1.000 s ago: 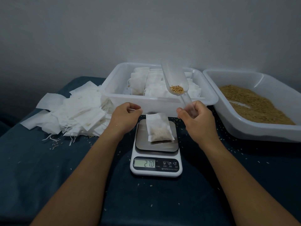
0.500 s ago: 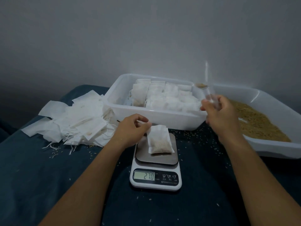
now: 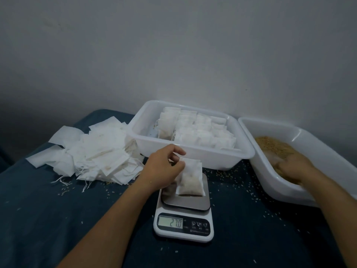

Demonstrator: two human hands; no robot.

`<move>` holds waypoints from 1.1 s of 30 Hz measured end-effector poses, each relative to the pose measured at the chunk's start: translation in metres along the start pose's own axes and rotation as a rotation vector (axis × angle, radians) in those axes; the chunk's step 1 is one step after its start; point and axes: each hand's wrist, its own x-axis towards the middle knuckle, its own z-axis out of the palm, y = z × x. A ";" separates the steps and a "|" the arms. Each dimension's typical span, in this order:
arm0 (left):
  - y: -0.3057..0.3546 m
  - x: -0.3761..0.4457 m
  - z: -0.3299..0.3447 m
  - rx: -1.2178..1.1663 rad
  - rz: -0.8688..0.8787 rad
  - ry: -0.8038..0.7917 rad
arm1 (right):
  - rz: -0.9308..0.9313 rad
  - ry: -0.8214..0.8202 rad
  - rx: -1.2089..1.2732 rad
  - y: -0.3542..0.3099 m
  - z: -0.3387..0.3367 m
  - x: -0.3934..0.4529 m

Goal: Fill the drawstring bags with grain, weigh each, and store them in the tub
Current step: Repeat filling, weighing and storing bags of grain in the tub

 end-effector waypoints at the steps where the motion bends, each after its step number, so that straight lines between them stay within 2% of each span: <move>1: 0.001 -0.001 0.000 -0.002 0.021 0.016 | -0.007 0.006 -0.017 -0.002 -0.001 0.000; 8: 0.010 -0.005 0.001 -0.066 0.121 0.062 | -0.014 -0.062 -0.249 -0.018 -0.017 -0.012; 11: 0.012 -0.006 0.002 -0.070 0.150 0.063 | -0.046 0.108 -0.285 -0.031 -0.038 -0.032; 13: 0.013 -0.006 0.002 -0.076 0.160 0.067 | -0.219 0.304 -0.110 -0.050 -0.053 -0.054; 15: 0.015 -0.007 0.003 -0.072 0.174 0.070 | -0.501 0.389 0.204 -0.075 -0.065 -0.087; 17: 0.015 -0.007 0.003 -0.070 0.192 0.076 | -0.756 0.254 0.365 -0.100 -0.070 -0.124; 20: 0.015 -0.008 0.001 -0.087 0.209 0.091 | -0.957 0.021 0.253 -0.125 -0.061 -0.153; 22: 0.015 -0.008 0.001 -0.088 0.213 0.096 | -0.985 -0.009 0.201 -0.134 -0.050 -0.156; 28: 0.017 -0.009 0.002 -0.091 0.233 0.089 | -1.040 0.015 0.252 -0.148 -0.025 -0.143; 33: 0.020 -0.011 0.003 -0.071 0.270 0.111 | -1.047 -0.073 0.227 -0.157 -0.017 -0.134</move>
